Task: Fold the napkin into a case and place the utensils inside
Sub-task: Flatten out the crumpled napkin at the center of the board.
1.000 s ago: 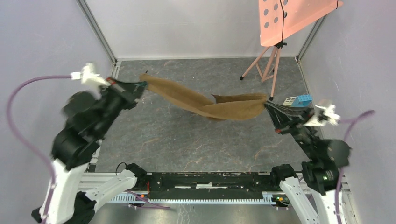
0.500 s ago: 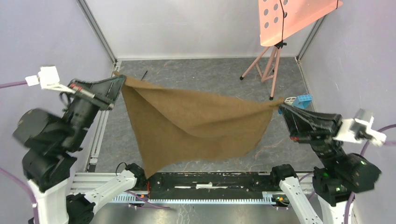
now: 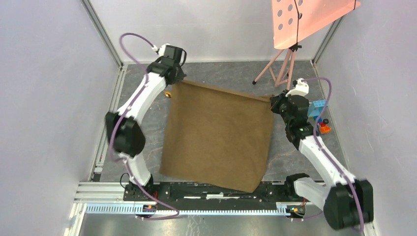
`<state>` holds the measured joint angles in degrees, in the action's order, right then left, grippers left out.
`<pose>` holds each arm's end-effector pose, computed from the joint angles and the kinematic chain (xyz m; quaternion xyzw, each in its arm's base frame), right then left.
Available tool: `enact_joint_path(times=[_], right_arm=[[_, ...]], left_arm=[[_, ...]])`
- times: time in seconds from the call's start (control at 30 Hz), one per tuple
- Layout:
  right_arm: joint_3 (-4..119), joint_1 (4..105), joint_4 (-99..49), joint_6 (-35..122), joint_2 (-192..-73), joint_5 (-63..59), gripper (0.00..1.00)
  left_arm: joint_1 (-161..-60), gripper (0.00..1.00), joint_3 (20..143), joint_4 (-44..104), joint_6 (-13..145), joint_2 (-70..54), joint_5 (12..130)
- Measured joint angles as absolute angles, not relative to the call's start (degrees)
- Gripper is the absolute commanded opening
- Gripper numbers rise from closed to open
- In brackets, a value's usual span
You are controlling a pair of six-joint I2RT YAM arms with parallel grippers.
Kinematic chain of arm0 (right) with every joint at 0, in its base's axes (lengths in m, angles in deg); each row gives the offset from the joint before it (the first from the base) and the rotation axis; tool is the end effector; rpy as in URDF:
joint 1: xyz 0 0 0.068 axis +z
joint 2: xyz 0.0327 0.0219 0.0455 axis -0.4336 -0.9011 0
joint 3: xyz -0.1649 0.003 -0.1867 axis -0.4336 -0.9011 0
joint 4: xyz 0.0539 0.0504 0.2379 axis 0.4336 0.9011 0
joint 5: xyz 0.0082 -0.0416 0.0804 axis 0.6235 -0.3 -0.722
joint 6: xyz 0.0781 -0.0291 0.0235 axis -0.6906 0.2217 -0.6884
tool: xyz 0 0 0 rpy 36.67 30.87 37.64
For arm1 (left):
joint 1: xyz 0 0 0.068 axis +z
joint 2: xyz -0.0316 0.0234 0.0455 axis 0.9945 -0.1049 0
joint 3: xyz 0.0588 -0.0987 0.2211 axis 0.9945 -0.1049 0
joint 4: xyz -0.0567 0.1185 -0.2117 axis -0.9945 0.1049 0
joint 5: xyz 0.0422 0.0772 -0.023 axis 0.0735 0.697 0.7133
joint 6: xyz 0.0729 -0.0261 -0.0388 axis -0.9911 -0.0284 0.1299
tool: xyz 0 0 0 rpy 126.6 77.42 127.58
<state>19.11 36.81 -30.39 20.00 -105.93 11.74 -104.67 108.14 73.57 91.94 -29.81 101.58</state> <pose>0.2636 0.0436 0.2625 0.1631 0.7631 0.1831 0.5980 0.3764 -0.1112 0.3252 -0.2131 0.8662 -0.0510 0.4490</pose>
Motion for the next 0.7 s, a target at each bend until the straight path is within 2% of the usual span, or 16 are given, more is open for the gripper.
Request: enact_joint_path(times=[0.23, 0.5, 0.7], right_arm=[[21.2, 36.5, -40.5, 24.8, -126.2, 15.5, 0.0], [27.7, 36.0, -43.3, 29.5, -138.4, 14.2, 0.0], [29.1, 35.1, -43.6, 31.6, -139.6, 13.2, 0.0]], left_arm=[[-101.6, 0.02, 115.8, 69.9, 89.7, -54.2, 90.4], [-100.1, 0.02, 121.3, 65.8, 88.3, -58.5, 83.4], [-98.3, 0.02, 122.0, 64.6, 87.7, -58.6, 80.2]])
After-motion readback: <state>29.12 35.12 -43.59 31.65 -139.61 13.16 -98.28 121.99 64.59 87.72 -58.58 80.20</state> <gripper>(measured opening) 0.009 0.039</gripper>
